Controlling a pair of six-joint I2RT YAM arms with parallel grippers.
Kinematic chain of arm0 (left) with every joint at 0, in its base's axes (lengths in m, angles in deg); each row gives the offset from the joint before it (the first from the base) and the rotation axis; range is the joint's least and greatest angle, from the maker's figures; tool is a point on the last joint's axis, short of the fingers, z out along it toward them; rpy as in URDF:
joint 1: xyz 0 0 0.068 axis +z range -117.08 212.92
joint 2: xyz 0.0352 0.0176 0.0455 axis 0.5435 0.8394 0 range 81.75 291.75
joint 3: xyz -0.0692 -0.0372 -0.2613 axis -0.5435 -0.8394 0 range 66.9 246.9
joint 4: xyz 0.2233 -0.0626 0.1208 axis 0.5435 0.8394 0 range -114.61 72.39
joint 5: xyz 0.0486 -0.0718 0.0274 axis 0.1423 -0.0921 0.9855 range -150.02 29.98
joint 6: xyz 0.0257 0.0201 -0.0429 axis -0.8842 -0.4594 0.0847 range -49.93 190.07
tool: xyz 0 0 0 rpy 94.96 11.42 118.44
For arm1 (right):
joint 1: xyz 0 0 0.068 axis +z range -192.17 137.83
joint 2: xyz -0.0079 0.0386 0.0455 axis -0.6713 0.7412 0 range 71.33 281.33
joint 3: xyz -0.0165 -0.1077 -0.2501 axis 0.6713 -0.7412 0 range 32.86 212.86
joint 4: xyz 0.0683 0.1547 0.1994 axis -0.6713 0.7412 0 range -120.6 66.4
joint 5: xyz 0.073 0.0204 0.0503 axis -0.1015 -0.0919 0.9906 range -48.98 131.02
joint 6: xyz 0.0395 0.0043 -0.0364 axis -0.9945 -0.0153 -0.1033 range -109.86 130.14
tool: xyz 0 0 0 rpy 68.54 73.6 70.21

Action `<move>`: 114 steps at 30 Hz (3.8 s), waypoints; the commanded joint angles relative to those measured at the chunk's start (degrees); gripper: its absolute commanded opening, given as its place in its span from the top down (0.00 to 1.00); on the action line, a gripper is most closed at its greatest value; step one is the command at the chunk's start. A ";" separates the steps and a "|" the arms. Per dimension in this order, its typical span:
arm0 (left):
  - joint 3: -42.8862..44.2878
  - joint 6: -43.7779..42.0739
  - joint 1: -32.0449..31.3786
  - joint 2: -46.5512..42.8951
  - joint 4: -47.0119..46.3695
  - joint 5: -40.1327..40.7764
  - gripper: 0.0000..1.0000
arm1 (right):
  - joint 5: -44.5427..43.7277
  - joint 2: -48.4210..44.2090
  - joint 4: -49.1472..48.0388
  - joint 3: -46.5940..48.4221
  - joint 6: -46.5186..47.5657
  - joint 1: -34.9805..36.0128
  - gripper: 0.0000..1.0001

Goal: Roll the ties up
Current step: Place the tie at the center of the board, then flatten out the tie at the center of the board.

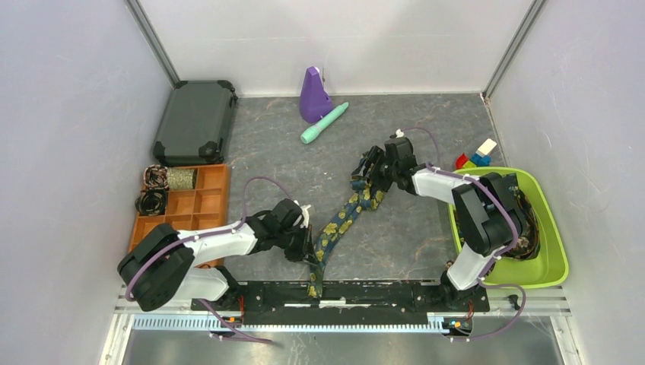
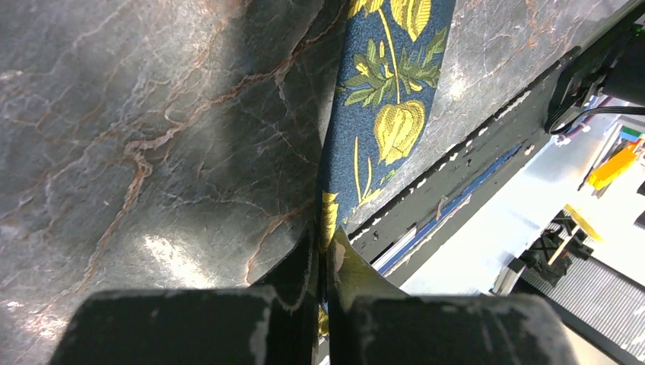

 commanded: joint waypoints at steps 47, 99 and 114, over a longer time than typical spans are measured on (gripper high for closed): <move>14.87 3.34 -17.12 -4.80 29.10 30.29 0.15 | -0.68 -7.01 -0.20 -0.02 46.42 -2.37 0.16; 2.72 14.57 -26.62 11.78 12.78 29.15 0.25 | 16.10 35.13 -44.59 28.40 -9.29 -15.49 0.14; 3.94 15.33 -28.26 16.42 11.56 29.66 0.64 | 7.84 44.66 -37.68 46.15 -19.36 -19.16 0.06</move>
